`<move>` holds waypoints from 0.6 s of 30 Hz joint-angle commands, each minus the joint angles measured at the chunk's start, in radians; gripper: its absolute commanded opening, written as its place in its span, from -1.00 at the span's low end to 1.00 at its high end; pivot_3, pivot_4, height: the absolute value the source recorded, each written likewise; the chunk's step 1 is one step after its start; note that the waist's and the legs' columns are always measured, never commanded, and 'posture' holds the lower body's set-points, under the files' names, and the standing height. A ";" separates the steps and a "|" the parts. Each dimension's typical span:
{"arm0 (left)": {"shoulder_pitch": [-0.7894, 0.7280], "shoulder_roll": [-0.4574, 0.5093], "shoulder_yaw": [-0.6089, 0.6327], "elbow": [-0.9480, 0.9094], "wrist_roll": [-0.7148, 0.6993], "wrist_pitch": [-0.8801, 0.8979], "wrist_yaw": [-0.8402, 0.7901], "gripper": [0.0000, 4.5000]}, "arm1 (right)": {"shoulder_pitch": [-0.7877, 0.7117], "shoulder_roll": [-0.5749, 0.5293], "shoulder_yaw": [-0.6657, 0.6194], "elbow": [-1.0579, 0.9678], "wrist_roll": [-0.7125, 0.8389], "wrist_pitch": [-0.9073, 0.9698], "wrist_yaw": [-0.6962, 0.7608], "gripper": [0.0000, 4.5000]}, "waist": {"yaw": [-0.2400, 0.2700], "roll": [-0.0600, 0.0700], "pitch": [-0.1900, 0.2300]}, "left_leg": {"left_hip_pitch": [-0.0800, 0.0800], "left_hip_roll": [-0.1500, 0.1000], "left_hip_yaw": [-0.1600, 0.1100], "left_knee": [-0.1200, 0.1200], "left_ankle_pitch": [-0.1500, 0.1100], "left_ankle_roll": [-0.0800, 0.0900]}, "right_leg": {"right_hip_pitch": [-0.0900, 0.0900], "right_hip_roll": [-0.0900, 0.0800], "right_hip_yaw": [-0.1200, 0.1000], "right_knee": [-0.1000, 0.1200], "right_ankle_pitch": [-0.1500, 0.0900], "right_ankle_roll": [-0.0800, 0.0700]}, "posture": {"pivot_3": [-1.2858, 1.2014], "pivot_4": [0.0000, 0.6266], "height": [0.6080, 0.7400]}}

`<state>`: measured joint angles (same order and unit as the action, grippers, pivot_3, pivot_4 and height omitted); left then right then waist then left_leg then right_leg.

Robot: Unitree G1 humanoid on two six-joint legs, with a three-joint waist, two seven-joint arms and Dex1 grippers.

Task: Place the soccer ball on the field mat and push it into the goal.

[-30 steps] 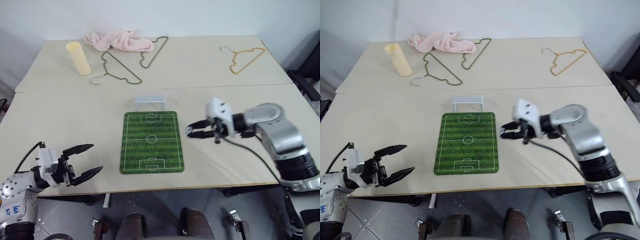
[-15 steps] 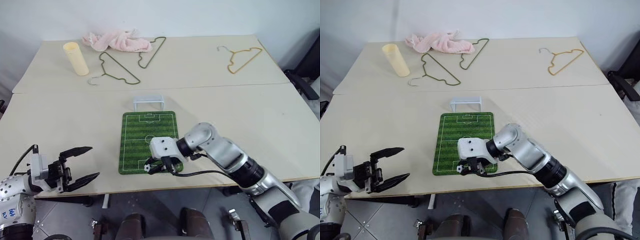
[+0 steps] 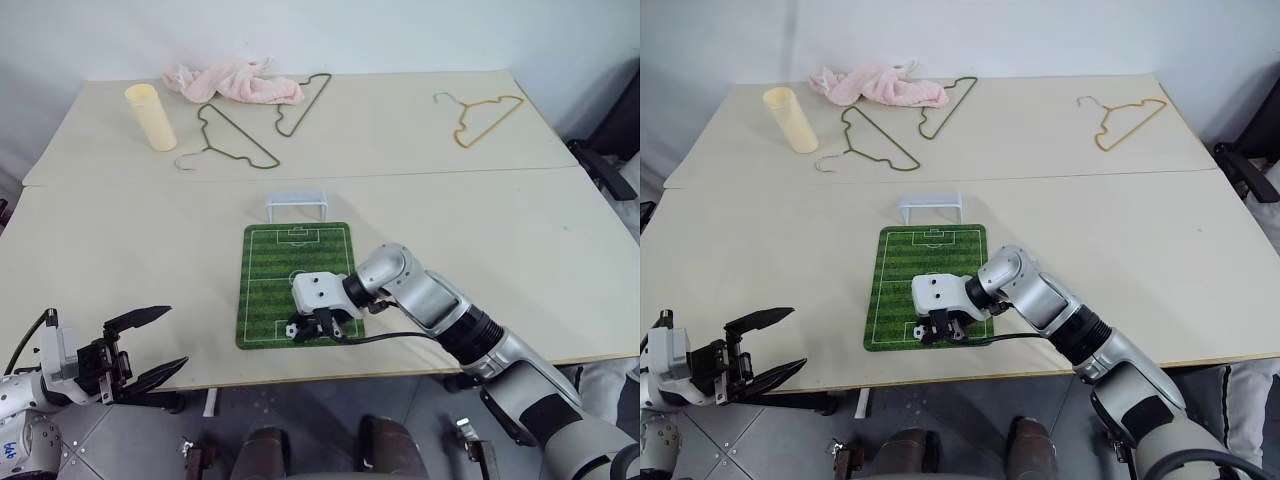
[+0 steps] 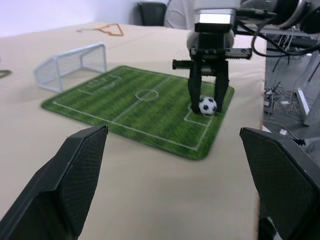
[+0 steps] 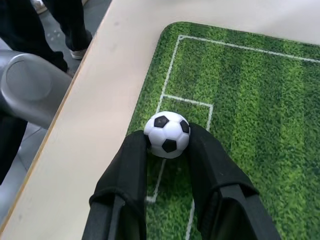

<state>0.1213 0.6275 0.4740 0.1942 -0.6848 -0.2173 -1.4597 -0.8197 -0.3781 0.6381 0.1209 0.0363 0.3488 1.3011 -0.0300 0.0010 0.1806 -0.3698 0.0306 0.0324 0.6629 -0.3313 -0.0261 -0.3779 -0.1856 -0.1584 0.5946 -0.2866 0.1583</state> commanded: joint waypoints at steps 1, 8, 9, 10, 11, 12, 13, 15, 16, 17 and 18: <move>-0.002 0.005 0.022 0.005 -0.005 -0.021 -0.007 1.00 | -0.005 -0.014 -0.023 -0.007 -0.004 -0.021 0.020 -0.64 | 0.001 0.000 0.000 | 0.000 0.000 0.000 0.000 0.000 0.000 | 0.000 0.000 0.000 0.000 0.000 0.000 | 0.03 -0.52 1.00; -0.031 0.007 0.015 0.020 0.003 -0.025 0.008 1.00 | 0.005 -0.010 -0.028 0.003 -0.009 -0.030 0.022 -0.22 | 0.001 0.000 0.000 | 0.000 0.000 0.000 0.000 0.000 0.000 | 0.000 0.000 0.000 0.000 0.000 0.000 | 0.03 -0.52 1.00; -0.036 0.007 0.014 0.020 0.004 -0.025 0.011 1.00 | 0.006 -0.008 -0.030 0.002 -0.008 -0.030 0.022 -0.04 | 0.001 0.000 0.000 | 0.000 0.000 0.000 0.000 0.000 0.000 | 0.000 0.000 0.000 0.000 0.000 0.000 | 0.03 -0.52 1.00; -0.040 0.007 0.013 0.021 0.006 -0.024 0.014 1.00 | 0.008 -0.007 -0.032 0.000 -0.006 -0.031 0.022 0.10 | 0.000 0.000 0.000 | 0.000 0.000 0.001 0.000 0.000 0.000 | 0.000 0.000 0.000 0.000 0.000 0.000 | 0.03 -0.52 1.00; -0.044 0.009 0.013 0.021 0.006 -0.022 0.015 1.00 | 0.008 -0.004 -0.034 -0.005 -0.003 -0.028 0.022 0.23 | 0.000 0.000 0.000 | 0.000 0.000 0.001 0.000 0.000 0.000 | 0.000 0.000 0.000 0.000 0.000 0.000 | 0.03 -0.52 1.00; -0.047 0.010 0.012 0.022 0.006 -0.021 0.015 1.00 | 0.008 -0.003 -0.036 -0.008 -0.002 -0.026 0.021 0.23 | 0.000 0.000 0.000 | 0.000 0.000 0.001 0.000 0.000 0.000 | 0.000 0.000 0.000 0.000 0.000 0.000 | 0.03 -0.52 1.00; -0.051 0.011 0.011 0.022 0.007 -0.020 0.017 1.00 | 0.008 -0.002 -0.038 -0.013 0.002 -0.024 0.024 0.23 | 0.000 0.000 0.000 | 0.000 0.000 0.001 0.000 0.000 0.000 | 0.000 0.000 0.000 0.000 0.000 0.000 | 0.03 -0.52 1.00; -0.063 0.014 0.009 0.025 0.009 -0.017 0.020 1.00 | 0.002 0.002 -0.046 -0.022 0.007 -0.021 0.025 0.23 | 0.000 0.000 0.000 | 0.000 0.000 0.001 0.000 0.000 0.000 | 0.000 0.000 0.001 0.000 0.000 0.000 | 0.03 -0.52 1.00; -0.067 0.014 0.008 0.026 0.010 -0.016 0.021 1.00 | -0.001 0.005 -0.049 -0.024 0.009 -0.019 0.024 0.23 | 0.000 0.000 0.000 | 0.000 0.000 0.001 0.000 0.000 0.000 | 0.000 0.000 0.001 0.000 0.000 0.000 | 0.03 -0.52 1.00; -0.072 0.014 0.006 0.028 0.012 -0.016 0.022 1.00 | -0.006 0.007 -0.056 -0.028 0.014 -0.014 0.024 0.23 | 0.000 0.000 0.000 | 0.000 0.000 0.001 0.000 0.000 0.000 | 0.000 0.000 0.001 0.000 0.000 0.000 | 0.03 -0.52 1.00; -0.077 0.013 0.005 0.030 0.013 -0.016 0.022 1.00 | -0.010 0.011 -0.060 -0.031 0.018 -0.008 0.023 0.23 | 0.000 0.000 0.000 | 0.000 0.000 0.001 0.000 0.000 0.000 | 0.000 0.000 0.001 0.000 0.000 0.000 | 0.03 -0.52 1.00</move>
<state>0.0449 0.6297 0.4712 0.2176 -0.6714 -0.2301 -1.4393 -0.8140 -0.3761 0.6126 0.1256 0.0307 0.3350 1.3230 -0.0296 0.0010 0.1806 -0.3697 0.0307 0.0331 0.6633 -0.3314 -0.0261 -0.3780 -0.1855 -0.1578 0.5947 -0.2864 0.1580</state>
